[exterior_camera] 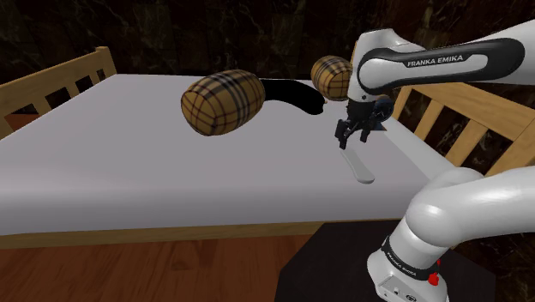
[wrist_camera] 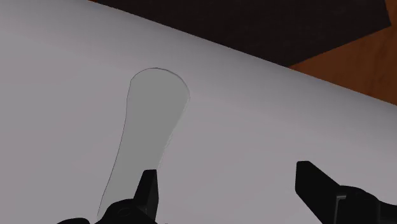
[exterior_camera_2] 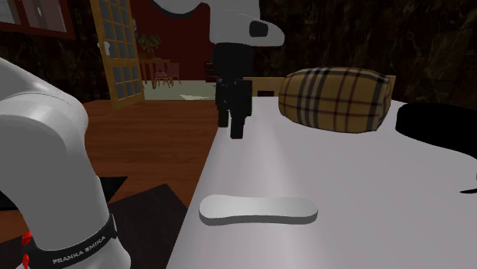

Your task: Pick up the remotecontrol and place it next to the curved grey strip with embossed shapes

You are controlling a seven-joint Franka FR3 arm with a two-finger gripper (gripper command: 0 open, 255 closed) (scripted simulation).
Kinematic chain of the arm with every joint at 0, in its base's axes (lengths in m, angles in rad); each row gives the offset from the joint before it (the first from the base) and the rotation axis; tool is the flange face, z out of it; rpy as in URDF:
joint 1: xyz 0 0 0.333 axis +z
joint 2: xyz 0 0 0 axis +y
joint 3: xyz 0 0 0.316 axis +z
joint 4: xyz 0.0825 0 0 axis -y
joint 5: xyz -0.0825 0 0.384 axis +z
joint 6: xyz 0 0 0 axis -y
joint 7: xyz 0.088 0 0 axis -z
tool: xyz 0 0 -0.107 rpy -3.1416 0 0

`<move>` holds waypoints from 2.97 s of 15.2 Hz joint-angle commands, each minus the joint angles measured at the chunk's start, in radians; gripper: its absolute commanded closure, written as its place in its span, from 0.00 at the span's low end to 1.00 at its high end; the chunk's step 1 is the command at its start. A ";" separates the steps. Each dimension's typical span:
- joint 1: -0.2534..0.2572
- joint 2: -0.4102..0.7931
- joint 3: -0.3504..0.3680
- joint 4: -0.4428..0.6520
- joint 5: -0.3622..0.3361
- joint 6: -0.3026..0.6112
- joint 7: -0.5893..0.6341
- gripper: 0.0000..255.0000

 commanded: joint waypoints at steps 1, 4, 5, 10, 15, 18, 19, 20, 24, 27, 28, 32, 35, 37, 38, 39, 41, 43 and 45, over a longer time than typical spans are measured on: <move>-0.035 0.023 -0.043 -0.031 -0.017 0.080 0.004 0.00; -0.086 0.065 -0.108 -0.070 -0.037 0.192 0.006 0.00; -0.101 0.082 -0.130 -0.080 -0.042 0.231 0.006 0.00; -0.151 0.166 -0.216 -0.118 -0.054 0.390 -0.001 0.00; -0.148 0.220 -0.233 -0.155 -0.060 0.480 -0.003 0.00; -0.146 0.238 -0.238 -0.165 -0.061 0.509 -0.005 0.00; -0.146 0.239 -0.238 -0.165 -0.061 0.509 -0.005 0.00; -0.146 0.239 -0.238 -0.165 -0.061 0.509 -0.005 0.00; -0.146 0.238 -0.238 -0.165 -0.061 0.509 -0.004 0.00; -0.146 0.239 -0.238 -0.165 -0.061 0.509 -0.004 1.00; -0.146 0.239 -0.238 -0.165 -0.061 0.509 -0.005 1.00; -0.146 0.239 -0.238 -0.165 -0.061 0.509 -0.005 1.00; -0.147 0.226 -0.235 -0.159 -0.060 0.491 -0.003 1.00; -0.149 0.203 -0.227 -0.145 -0.058 0.454 -0.002 1.00; -0.149 0.192 -0.224 -0.138 -0.057 0.436 -0.001 1.00; -0.150 0.181 -0.220 -0.131 -0.056 0.418 0.000 1.00; -0.150 0.161 -0.214 -0.115 -0.053 0.383 0.001 1.00; -0.151 0.143 -0.207 -0.099 -0.050 0.348 0.002 1.00; -0.150 0.127 -0.200 -0.081 -0.047 0.315 0.002 1.00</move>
